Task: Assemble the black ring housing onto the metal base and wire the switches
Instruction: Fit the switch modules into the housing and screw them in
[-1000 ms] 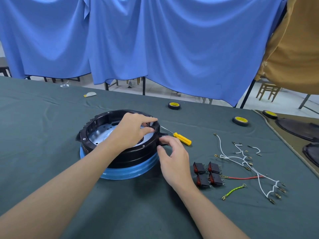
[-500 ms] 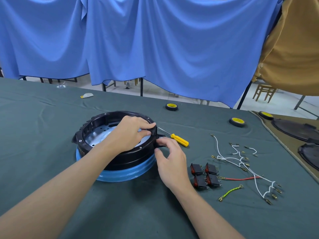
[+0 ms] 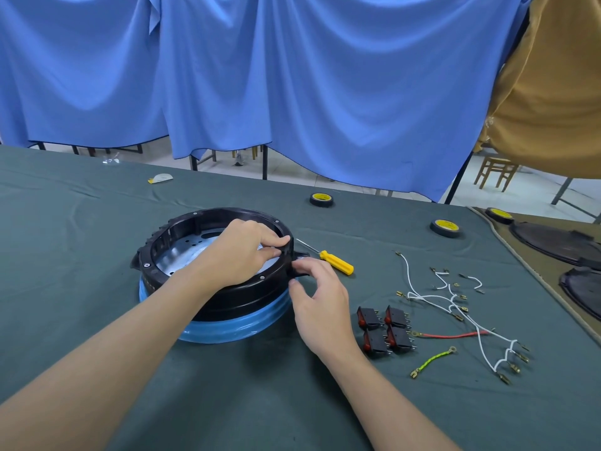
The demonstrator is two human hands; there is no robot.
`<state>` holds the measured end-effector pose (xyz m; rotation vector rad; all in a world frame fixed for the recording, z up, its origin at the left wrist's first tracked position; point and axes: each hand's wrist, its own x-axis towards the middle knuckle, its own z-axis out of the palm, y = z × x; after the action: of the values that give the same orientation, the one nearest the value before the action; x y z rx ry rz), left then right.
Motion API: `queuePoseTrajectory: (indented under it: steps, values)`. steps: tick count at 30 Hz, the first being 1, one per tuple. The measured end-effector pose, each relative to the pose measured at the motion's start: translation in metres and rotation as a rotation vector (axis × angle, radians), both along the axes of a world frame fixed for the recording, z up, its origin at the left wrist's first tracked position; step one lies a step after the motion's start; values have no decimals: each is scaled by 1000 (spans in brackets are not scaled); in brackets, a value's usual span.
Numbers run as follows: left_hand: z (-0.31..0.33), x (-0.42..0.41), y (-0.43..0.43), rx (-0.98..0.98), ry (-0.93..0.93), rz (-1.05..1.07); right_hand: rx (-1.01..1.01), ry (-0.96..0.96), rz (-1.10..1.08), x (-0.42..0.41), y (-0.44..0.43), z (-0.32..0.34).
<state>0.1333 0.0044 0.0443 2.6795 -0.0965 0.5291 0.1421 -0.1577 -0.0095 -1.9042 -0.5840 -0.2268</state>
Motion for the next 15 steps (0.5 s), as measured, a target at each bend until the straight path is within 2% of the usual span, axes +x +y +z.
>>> queuePoseTrajectory:
  steps: [6, 8, 10, 13, 15]
  values:
    - [1, -1, 0, 79, 113, 74, -6, -5, 2, 1, 0, -1]
    - [0, -1, 1, 49, 114, 79, -14, -1, 2, 1, 0, -1]
    - [0, 0, 0, -24, 84, 81, -15, 1, 2, 2, 0, -2]
    - [2, 1, 1, -240, 38, 99, -15, -2, -1, 2, 0, -2]
    - [3, 2, 3, -350, 73, 118, -14, 0, 2, 2, 0, -2]
